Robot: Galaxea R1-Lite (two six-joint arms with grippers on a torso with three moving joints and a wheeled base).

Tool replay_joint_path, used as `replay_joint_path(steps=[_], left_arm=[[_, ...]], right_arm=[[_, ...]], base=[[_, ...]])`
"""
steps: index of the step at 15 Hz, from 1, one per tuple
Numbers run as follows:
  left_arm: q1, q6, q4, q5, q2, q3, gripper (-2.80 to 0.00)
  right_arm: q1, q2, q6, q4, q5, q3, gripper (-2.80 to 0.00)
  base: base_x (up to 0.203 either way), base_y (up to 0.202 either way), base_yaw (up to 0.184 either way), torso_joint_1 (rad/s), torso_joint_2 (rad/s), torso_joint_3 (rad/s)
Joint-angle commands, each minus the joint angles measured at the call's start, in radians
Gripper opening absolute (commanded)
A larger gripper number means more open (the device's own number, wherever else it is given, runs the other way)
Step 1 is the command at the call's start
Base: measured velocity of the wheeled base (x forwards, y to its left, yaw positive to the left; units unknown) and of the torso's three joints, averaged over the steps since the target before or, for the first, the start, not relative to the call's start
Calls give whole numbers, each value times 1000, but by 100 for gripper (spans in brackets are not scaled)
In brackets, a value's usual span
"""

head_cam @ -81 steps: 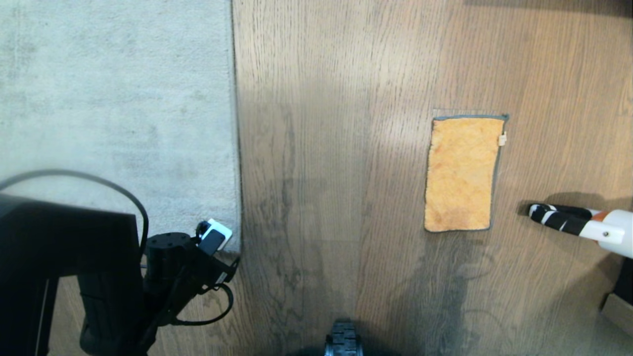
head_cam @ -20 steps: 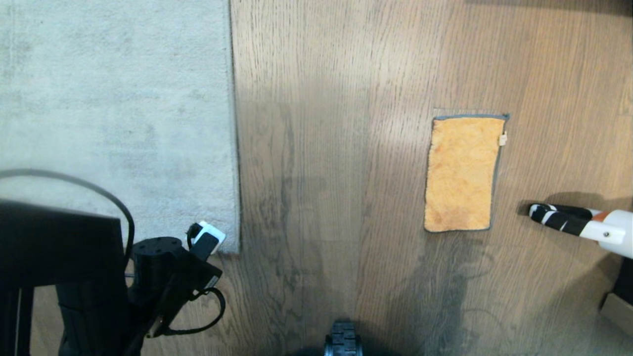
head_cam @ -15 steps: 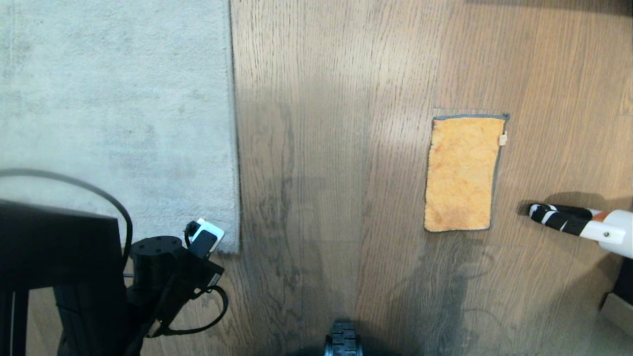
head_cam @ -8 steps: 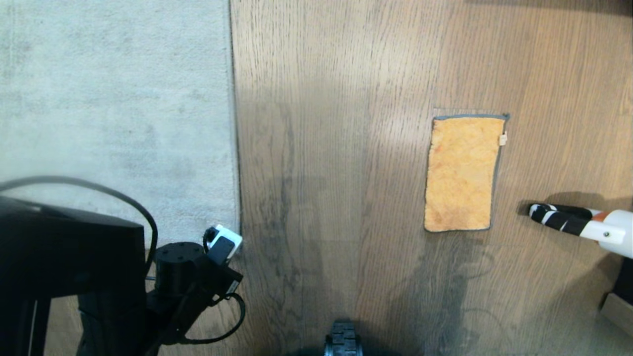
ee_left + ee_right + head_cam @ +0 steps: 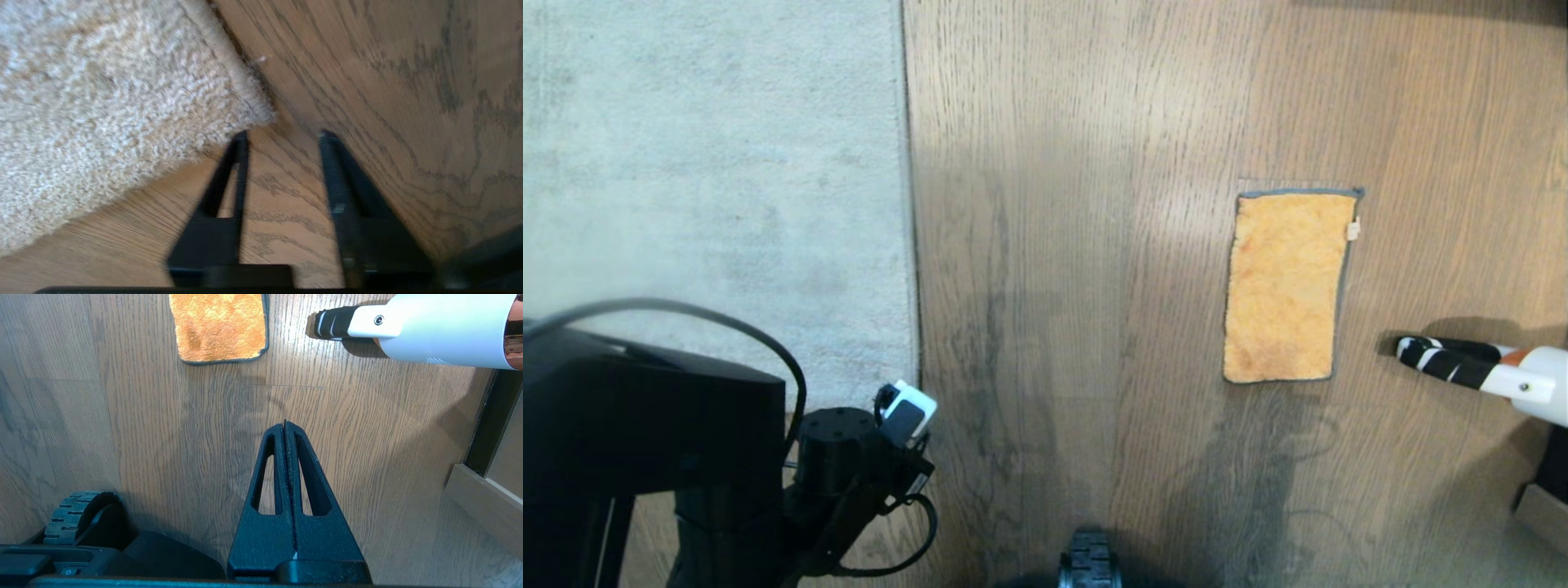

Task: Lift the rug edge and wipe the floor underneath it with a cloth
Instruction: Lift up the carpet

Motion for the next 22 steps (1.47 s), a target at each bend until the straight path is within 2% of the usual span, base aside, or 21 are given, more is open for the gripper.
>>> replay_joint_path(steps=[1,5,13,22], left_arm=[[-2,2,-48,2,21,-4,0],[-5,45,-48,52,41,-47,0],[1,132,-48,67,51,-87,0],[-1,180,-48,111,39,-90,0]], right_arm=[[0,1,0,0,0,0,-280],[0,1,0,-1,0,0,-280],[0,1,0,-1,0,0,-280],[0,1,0,-1,0,0,-280]], base=[[0,0,0,0,0,0],[0,0,0,0,0,0],[0,0,0,0,0,0],[0,0,0,0,0,0]])
